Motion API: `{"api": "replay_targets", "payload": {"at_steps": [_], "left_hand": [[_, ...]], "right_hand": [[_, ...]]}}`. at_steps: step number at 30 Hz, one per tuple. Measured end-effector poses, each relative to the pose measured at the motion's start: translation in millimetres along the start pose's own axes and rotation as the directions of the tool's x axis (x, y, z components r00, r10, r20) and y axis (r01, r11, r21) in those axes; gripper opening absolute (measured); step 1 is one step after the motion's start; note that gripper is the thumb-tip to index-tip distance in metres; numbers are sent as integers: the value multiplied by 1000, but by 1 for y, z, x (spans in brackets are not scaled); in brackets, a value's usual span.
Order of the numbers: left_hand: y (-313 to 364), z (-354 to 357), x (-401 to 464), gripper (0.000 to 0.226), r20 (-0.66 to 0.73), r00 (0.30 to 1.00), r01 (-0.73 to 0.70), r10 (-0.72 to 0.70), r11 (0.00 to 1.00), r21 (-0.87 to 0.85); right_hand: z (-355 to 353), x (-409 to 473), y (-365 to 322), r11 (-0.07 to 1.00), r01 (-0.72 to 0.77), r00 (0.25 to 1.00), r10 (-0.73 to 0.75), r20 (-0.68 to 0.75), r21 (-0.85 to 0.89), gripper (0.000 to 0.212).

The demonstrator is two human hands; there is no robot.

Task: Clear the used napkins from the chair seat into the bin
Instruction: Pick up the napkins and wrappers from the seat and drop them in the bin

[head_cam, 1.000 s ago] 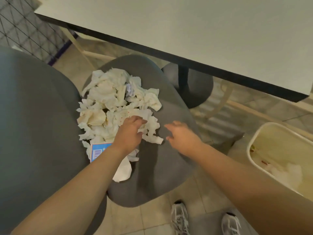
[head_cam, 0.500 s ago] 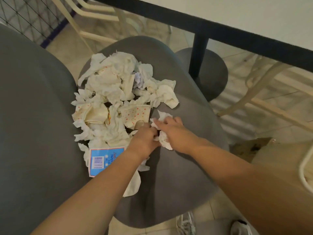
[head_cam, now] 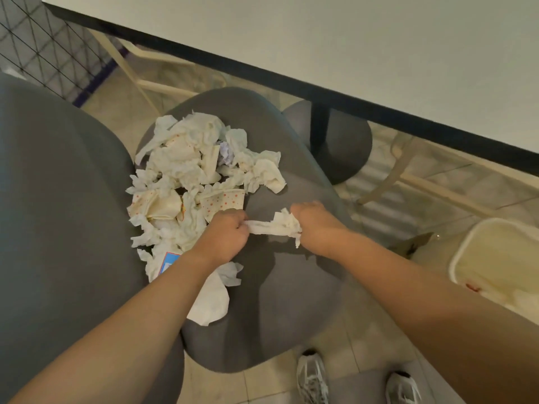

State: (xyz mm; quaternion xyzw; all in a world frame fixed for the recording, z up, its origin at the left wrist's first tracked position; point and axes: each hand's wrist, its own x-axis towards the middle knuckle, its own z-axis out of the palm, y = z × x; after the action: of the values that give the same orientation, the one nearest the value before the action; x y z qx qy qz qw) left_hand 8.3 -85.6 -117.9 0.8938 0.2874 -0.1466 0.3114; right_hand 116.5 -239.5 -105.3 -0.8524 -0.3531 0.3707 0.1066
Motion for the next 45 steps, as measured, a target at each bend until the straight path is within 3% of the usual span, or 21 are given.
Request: {"api": "replay_targets", "payload": {"at_steps": [5, 9, 13, 19, 22, 25, 27, 33, 39, 45], "left_hand": [[48, -6, -27, 23, -28, 995, -92, 91, 995, -46], [96, -7, -49, 22, -28, 997, -81, 77, 979, -186], [149, 5, -68, 19, -1, 992, -128, 130, 978, -163], [232, 24, -84, 24, 85, 979, -164, 186, 963, -213], [279, 32, -89, 15, 204, 956, -167, 211, 963, -211], [322, 36, -93, 39, 327, 910, -232, 255, 967, -107], [344, 34, -94, 42, 370, 885, -265, 281, 959, -95], [400, 31, -93, 30, 377, 831, -300, 408, 901, -314], [418, 51, -88, 31, 453, 786, -268, 421, 892, -364], [414, 64, -83, 34, 494, 761, -198, 420, 876, -440]], "right_hand": [[-14, -41, 16, 999, 31, 997, -28, -69, 33, 18], [-28, -81, 42, 992, 56, 984, -35, -173, 114, 19], [-43, -121, 80, 987, 17, 981, 15, -196, 159, 12], [-59, -181, 142, 945, -5, 957, 100, -274, 328, 25], [-65, -207, 175, 873, 17, 939, 154, -307, 488, 24], [-71, -230, 202, 794, 54, 922, 194, -336, 606, 24], [-76, -242, 213, 724, 105, 913, 202, -355, 682, 19], [-95, -259, 227, 445, 244, 939, 112, -325, 861, 25], [-93, -255, 239, 344, 166, 984, 2, -178, 924, 28], [-78, -253, 251, 75, 98, 987, -138, -87, 992, 25]]}}
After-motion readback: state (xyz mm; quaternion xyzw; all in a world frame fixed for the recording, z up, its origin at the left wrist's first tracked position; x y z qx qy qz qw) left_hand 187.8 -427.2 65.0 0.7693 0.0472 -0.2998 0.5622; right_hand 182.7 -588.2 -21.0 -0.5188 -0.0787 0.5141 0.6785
